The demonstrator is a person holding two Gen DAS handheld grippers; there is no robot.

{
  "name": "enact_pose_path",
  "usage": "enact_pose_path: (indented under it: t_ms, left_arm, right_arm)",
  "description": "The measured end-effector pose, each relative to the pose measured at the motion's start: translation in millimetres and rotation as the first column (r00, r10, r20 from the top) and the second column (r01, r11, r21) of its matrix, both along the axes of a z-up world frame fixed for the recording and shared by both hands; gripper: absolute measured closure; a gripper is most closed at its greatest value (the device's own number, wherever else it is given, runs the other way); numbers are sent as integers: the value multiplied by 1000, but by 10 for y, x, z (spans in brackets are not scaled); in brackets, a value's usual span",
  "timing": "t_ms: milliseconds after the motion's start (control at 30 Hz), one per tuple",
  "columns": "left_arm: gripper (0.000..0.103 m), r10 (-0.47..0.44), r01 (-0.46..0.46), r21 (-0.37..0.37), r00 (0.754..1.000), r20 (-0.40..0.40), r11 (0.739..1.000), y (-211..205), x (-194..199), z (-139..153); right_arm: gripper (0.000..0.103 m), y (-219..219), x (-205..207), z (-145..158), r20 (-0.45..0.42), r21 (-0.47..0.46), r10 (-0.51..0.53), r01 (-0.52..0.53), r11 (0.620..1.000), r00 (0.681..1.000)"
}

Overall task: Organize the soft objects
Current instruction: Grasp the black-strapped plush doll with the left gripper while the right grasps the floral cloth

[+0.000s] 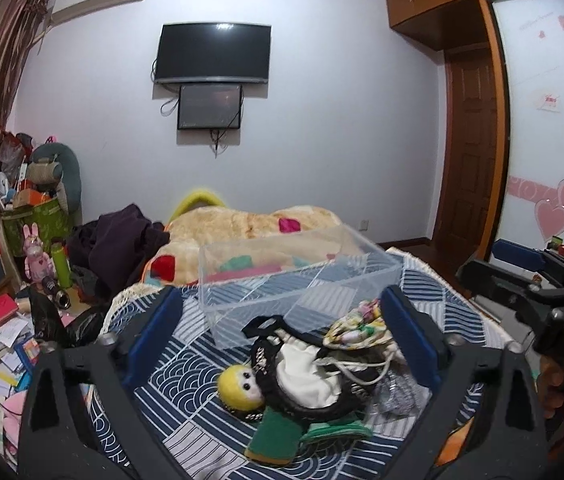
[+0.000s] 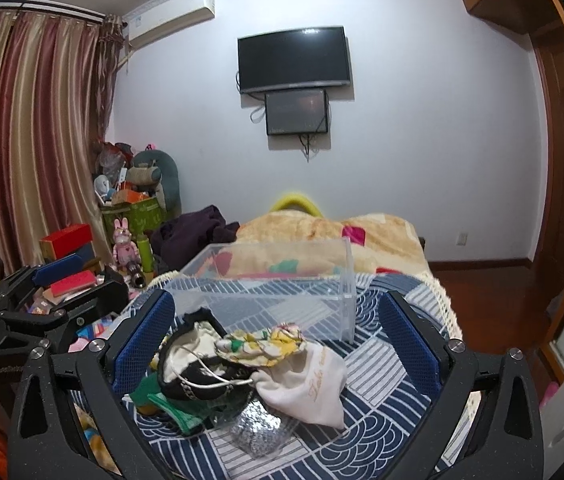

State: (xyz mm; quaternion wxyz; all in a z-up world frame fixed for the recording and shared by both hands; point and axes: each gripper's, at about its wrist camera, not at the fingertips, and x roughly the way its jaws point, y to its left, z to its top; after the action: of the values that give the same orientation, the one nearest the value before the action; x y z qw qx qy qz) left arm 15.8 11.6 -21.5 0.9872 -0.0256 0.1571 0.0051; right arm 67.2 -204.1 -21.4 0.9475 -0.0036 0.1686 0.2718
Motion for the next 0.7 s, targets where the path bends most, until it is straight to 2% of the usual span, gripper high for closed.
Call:
enact_pose_path:
  t_ms: [167,267,400,533,700]
  left_arm:
    - [26,29,-31,-28,996,-88,999,165,208,-212]
    - [32,48,-57,-55,989,-140,997,314,314,-355]
    - [39,62,-82,-93,977,-204,992,475,443,-535]
    - [44,16,-54,-157,971,-238,986,547,543,-644]
    - [44,-56,23,-133,966,-251,991,342,665,-670]
  right_arm:
    - [22,-15,189,-171,-88,-3,13,-13,1000,996]
    - [27,9,279,-244,-128,-5,24,-25,1000,991]
    - [28,87,361,-325,-162,-16,38,-41,999,986]
    - [28,221,416,-371,-170,-49,61,-70,996,984]
    - [28,416,510,-463,-187,-131,84,-110,985,979]
